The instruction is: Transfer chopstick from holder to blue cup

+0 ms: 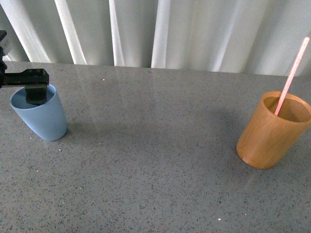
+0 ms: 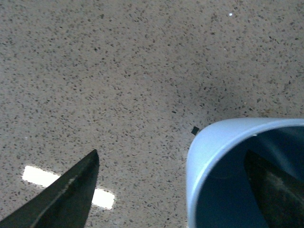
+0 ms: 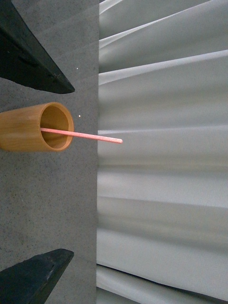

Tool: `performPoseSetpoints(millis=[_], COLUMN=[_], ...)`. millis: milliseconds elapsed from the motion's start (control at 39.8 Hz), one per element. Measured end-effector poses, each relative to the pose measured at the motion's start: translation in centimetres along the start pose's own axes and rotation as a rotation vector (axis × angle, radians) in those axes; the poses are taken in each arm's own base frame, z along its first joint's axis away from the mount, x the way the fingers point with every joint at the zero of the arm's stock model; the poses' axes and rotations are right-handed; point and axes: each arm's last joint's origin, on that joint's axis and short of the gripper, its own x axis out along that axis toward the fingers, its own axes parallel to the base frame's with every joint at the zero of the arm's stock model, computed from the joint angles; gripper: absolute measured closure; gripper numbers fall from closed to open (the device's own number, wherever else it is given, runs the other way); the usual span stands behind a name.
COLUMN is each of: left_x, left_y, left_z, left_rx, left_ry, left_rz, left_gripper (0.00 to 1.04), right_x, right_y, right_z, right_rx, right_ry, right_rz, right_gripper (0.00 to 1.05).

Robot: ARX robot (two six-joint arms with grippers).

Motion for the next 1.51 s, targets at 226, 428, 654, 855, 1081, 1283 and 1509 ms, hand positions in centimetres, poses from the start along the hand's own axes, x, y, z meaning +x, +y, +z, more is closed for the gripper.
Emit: performPoseSetpoints(millis=[226,428,654,855,1081,1283,1509], left_x=[0.0,-0.2,-0.9,-2.1,-6.1,-11.7,-14.8], left_y=[-1.6,-2.4,-2.8,-2.7,-2.3,-4.1,-13.1], left_z=[-0.5,-0.8,-0.8,-0.5,1.8,3.5,-0.3], left_rx=[0.024,0.055,0.116,0.168,0.261,0.382,0.585], left_ry=[0.028,0.04,0.045,0.041,-0.018,-0.101,-0.119], left_rz=[-0.041,-0.069,-0.074,-0.072,-0.094,-0.152,-0.324], left_gripper=[0.52,0.78,1.01,1.01,1.01,1.01,1.01], right_x=[0.0,0.0,0.0,0.0,0.0,0.0,0.0], right_y=[0.0,0.0,0.0,0.0,0.0,0.0,0.0], right_z=[0.0,0.0,0.0,0.0,0.0,0.0,0.0], right_rx=[0.0,0.0,0.0,0.0,0.0,0.0,0.0], right_ry=[0.0,0.0,0.0,0.0,0.0,0.0,0.0], right_rz=[0.0,0.0,0.0,0.0,0.0,0.0,0.0], right_gripper=[0.1,0.1,0.1,0.1,0.1,0.1,0.1])
